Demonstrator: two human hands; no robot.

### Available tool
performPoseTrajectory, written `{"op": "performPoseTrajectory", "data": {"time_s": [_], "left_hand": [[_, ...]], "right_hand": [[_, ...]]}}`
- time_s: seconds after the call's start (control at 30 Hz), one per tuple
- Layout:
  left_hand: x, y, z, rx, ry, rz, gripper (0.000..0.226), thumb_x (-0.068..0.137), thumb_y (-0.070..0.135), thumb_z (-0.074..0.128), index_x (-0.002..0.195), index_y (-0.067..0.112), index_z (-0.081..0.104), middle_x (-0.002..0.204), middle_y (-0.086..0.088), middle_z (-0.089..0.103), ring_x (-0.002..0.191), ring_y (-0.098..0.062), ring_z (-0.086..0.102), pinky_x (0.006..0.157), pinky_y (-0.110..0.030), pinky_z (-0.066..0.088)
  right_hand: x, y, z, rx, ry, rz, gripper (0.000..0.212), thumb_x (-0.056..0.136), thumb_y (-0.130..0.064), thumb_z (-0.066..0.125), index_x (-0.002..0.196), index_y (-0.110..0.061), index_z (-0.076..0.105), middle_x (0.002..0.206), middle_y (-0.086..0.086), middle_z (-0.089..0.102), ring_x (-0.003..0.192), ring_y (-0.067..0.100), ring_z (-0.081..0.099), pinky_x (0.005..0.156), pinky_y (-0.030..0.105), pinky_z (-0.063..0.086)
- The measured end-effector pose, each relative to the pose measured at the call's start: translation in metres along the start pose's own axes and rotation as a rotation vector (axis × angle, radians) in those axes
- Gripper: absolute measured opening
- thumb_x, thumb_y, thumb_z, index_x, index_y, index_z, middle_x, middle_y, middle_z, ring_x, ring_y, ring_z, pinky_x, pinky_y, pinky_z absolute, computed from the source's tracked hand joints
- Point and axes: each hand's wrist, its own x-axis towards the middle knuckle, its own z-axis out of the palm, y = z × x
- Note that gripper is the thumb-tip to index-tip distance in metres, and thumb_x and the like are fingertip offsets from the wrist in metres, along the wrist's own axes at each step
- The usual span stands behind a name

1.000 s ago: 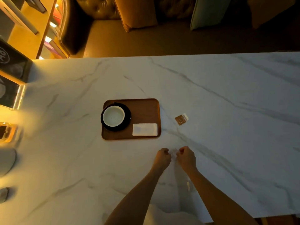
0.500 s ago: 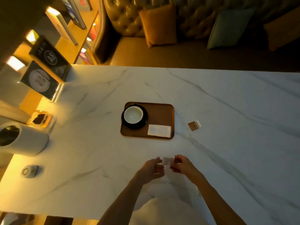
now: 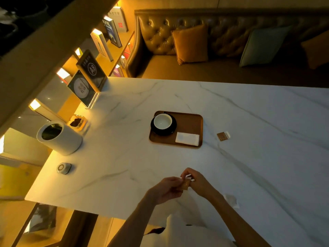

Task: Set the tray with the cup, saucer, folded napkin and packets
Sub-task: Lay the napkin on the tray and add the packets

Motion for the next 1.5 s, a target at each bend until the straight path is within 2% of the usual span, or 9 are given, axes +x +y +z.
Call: {"op": "performPoseTrajectory", "data": {"time_s": [0.13,0.2,0.3,0.37,0.57,0.9,1.13,1.33,1.5], "left_hand": [[0.004,-0.004,0.019,0.092,0.066,0.096,0.004,0.096,0.007,0.056,0.096,0.003,0.055,0.077,-0.01,0.052,0.064,-0.015,0.052,0.056,-0.023,0.051],[0.006,-0.015,0.028,0.066,0.143,0.099,0.011,0.097,0.004,0.054,0.087,0.006,0.05,0.079,-0.013,0.052,0.065,-0.019,0.054,0.052,-0.024,0.052],[0.013,-0.035,0.036,0.048,0.195,0.084,0.004,0.098,0.006,0.054,0.098,0.003,0.052,0.09,-0.017,0.059,0.069,-0.022,0.061,0.051,-0.025,0.055],[0.021,-0.045,0.039,0.056,0.288,0.095,0.019,0.097,0.006,0.055,0.113,-0.003,0.05,0.102,-0.022,0.06,0.072,-0.024,0.063,0.055,-0.028,0.055],[0.03,-0.066,0.044,-0.022,0.388,0.105,0.016,0.098,0.005,0.052,0.111,0.002,0.043,0.096,-0.018,0.058,0.074,-0.026,0.065,0.063,-0.032,0.059],[0.06,-0.076,0.032,0.12,0.533,0.013,0.015,0.095,0.001,0.053,0.108,0.006,0.047,0.098,-0.022,0.061,0.065,-0.021,0.064,0.057,-0.027,0.057],[0.089,-0.066,0.042,0.231,0.526,-0.044,0.015,0.094,-0.002,0.051,0.108,0.004,0.051,0.106,-0.021,0.06,0.079,-0.027,0.063,0.064,-0.031,0.057],[0.11,-0.036,0.062,0.201,0.388,-0.032,0.02,0.094,-0.003,0.054,0.112,0.0,0.062,0.085,-0.014,0.066,0.067,-0.022,0.064,0.057,-0.026,0.06],[0.136,0.0,0.076,0.182,0.273,-0.029,0.021,0.093,-0.003,0.055,0.11,0.0,0.067,0.084,-0.013,0.07,0.07,-0.024,0.068,0.062,-0.029,0.062]], "right_hand": [[-0.017,0.009,-0.007,0.171,0.1,0.107,0.022,0.086,-0.006,0.059,0.101,-0.022,0.065,0.099,0.0,0.068,0.087,0.016,0.067,0.069,0.029,0.057],[-0.027,0.023,-0.018,0.02,0.212,0.203,0.02,0.089,-0.007,0.057,0.105,-0.014,0.066,0.104,0.003,0.068,0.093,0.02,0.065,0.081,0.035,0.054],[-0.053,0.055,-0.041,-0.196,0.531,0.313,0.019,0.093,-0.01,0.052,0.104,-0.013,0.067,0.106,0.005,0.068,0.098,0.022,0.063,0.087,0.036,0.053],[-0.069,0.075,-0.057,-0.282,0.626,0.407,0.022,0.095,-0.009,0.047,0.107,-0.012,0.065,0.111,0.009,0.066,0.102,0.026,0.062,0.086,0.04,0.053],[-0.093,0.117,-0.075,-0.515,0.331,0.506,0.027,0.096,-0.024,0.046,0.108,-0.008,0.065,0.114,0.017,0.062,0.103,0.031,0.059,0.088,0.043,0.052],[-0.088,0.132,-0.059,-0.526,0.429,0.495,0.016,0.093,-0.02,0.053,0.104,-0.009,0.059,0.113,0.014,0.056,0.106,0.03,0.048,0.079,0.04,0.05],[-0.09,0.139,-0.056,-0.605,0.449,0.483,0.012,0.092,-0.018,0.056,0.101,-0.012,0.06,0.108,0.008,0.057,0.105,0.023,0.049,0.07,0.034,0.049],[-0.077,0.14,-0.079,0.003,0.51,0.743,0.023,0.083,-0.017,0.069,0.098,-0.004,0.059,0.096,0.012,0.061,0.09,0.028,0.059,0.08,0.041,0.05],[-0.043,0.113,-0.1,0.481,0.492,0.637,0.028,0.081,-0.005,0.07,0.107,-0.008,0.06,0.102,0.013,0.067,0.085,0.024,0.066,0.069,0.033,0.056]]}}
